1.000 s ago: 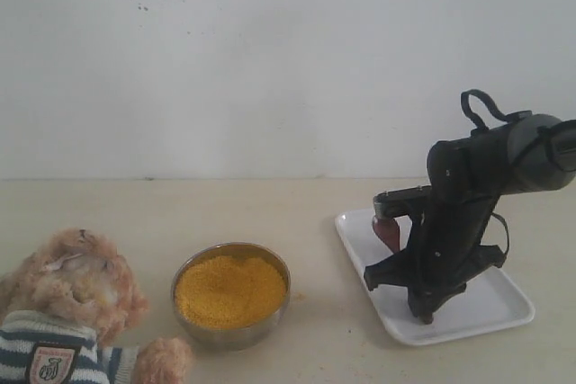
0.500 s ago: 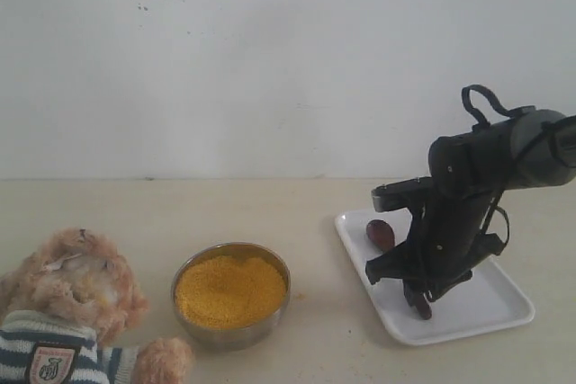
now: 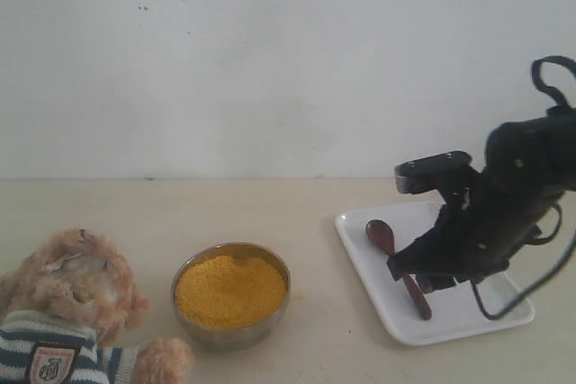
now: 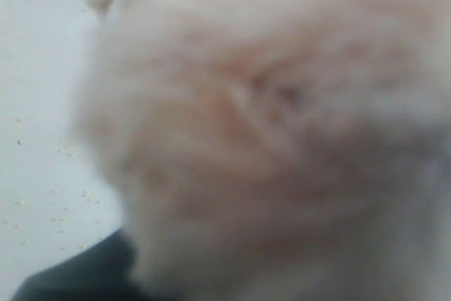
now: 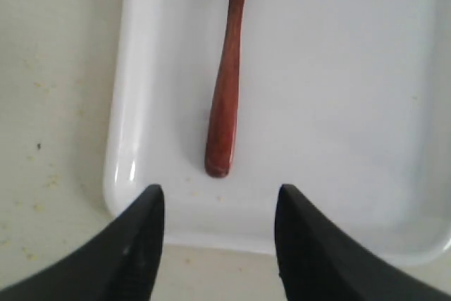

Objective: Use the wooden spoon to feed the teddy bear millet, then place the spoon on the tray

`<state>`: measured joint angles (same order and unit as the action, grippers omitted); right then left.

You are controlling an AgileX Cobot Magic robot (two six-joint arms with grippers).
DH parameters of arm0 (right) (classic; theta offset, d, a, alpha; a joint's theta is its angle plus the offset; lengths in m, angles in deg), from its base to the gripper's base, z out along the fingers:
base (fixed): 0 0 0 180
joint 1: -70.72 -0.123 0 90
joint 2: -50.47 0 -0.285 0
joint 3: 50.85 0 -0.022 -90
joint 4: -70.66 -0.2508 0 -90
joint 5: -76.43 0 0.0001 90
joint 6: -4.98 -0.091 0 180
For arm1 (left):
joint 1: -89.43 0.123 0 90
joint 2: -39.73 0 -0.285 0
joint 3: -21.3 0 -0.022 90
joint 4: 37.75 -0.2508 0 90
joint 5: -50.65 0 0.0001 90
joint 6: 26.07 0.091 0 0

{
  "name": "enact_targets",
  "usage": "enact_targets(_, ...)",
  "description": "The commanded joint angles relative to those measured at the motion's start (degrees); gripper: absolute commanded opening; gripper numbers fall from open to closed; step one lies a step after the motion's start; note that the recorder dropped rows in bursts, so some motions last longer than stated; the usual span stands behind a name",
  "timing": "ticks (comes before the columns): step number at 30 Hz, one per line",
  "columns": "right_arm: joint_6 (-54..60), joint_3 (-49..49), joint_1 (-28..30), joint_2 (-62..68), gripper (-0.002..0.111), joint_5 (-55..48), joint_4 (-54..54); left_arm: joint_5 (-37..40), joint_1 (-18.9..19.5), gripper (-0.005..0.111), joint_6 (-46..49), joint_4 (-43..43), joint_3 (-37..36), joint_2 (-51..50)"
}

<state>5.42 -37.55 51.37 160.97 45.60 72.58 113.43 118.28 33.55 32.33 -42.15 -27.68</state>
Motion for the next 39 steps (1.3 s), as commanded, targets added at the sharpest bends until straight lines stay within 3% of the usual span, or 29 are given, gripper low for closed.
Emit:
enact_targets(1, 0.7, 14.0, 0.3, -12.8, 0.036, 9.5, -1.9, 1.3, 0.1, 0.004, 0.5, 1.2, -0.1, 0.4)
enact_targets(6, 0.7, 28.6, 0.3, -31.3, 0.002, 15.0, -3.9, 1.3, 0.1, 0.004, 0.5, 1.2, -0.1, 0.4)
enact_targets(7, 0.7, 30.2, 0.3, -34.4, 0.0, 15.0, -4.2, 1.3, 0.1, 0.004, 0.5, 1.2, -0.1, 0.4)
enact_targets(13, -1.6, 36.9, 0.3, -56.4, 0.0, 11.2, -5.1, 1.3, 0.1, 0.004, 0.5, 1.2, -0.1, 0.4)
enact_targets(23, -2.5, 37.3, 0.3, -82.2, 0.0, -3.1, -6.8, 1.3, 0.1, 0.004, 0.5, 1.2, -0.1, 0.4)
enact_targets(31, -2.5, 37.3, 0.3, -91.1, 0.0, -3.3, -6.8, 1.3, 0.1, 0.004, 0.5, 1.2, -0.1, 0.4)
enact_targets(39, -2.5, 37.3, 0.3, -91.7, 0.0, -3.3, -6.8, 1.3, 0.1, 0.004, 0.5, 1.2, -0.1, 0.4)
